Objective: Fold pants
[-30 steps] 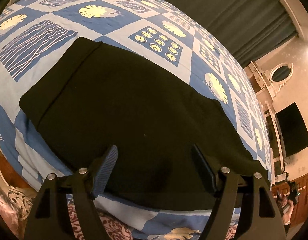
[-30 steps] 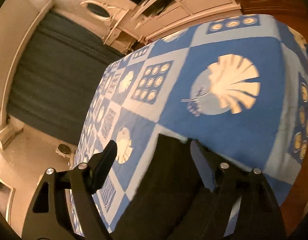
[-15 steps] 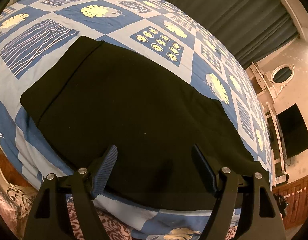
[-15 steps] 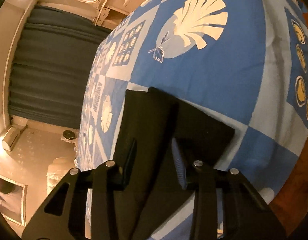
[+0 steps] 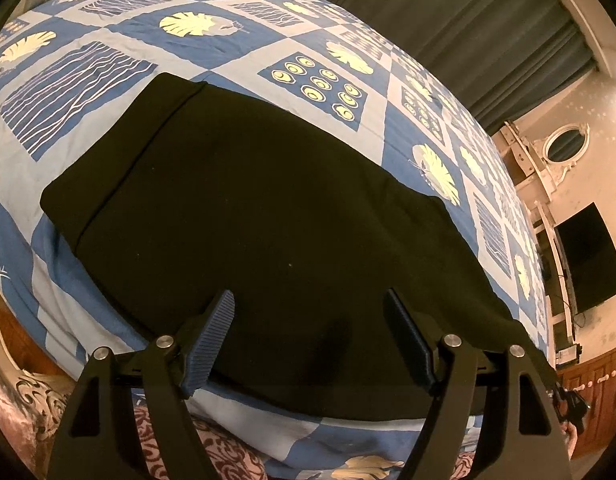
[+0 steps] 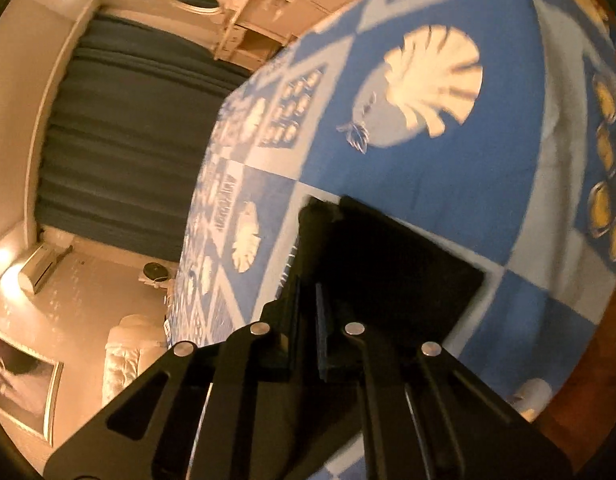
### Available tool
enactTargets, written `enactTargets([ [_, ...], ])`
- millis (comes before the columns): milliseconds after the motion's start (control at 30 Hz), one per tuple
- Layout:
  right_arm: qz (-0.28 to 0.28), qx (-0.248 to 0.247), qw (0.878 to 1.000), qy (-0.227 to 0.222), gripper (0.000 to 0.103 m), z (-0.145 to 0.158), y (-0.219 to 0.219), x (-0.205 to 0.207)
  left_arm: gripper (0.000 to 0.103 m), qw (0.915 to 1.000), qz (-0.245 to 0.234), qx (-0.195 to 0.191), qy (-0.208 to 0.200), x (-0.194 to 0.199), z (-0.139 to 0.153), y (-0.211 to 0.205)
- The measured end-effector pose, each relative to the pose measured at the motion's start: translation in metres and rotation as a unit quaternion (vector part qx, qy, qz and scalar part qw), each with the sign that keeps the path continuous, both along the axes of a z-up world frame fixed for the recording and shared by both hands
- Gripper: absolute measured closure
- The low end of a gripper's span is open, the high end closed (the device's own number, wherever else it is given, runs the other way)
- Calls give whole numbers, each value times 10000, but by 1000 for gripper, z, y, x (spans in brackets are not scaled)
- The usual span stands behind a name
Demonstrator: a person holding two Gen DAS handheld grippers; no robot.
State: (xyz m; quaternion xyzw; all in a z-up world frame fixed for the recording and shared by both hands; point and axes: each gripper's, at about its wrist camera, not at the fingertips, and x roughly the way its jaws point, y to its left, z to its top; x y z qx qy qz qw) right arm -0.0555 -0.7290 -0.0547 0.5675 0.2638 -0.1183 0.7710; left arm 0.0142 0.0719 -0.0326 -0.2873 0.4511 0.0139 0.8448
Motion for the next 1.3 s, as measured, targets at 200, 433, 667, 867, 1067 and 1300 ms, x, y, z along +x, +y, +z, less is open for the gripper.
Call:
enactTargets([
  [200, -121, -12, 9985, 535, 102, -24, -8, -38, 27, 10000, 14, -36, 0, -1, 0, 0],
  [433, -213, 15, 9990, 386, 100, -29, -3, -54, 27, 9999, 40, -119, -21, -6, 4, -4],
  [667, 962, 591, 9936, 76, 77, -30, 73, -22, 27, 9910, -950, -753, -575, -25, 35, -93],
  [867, 1362, 1041, 9849, 244, 77, -60, 112, -8, 26, 9732, -1815, -1385, -286, -30, 16, -195],
  [1067, 1464, 1383, 9795, 83, 75, -78, 121, 11, 26, 9642, -1958, -1786, 64, -29, -9, -248],
  [1300, 1607, 1294, 9785, 63, 97, -79, 132, 13, 26, 9663, -1808, -1823, 162, -26, -15, -259],
])
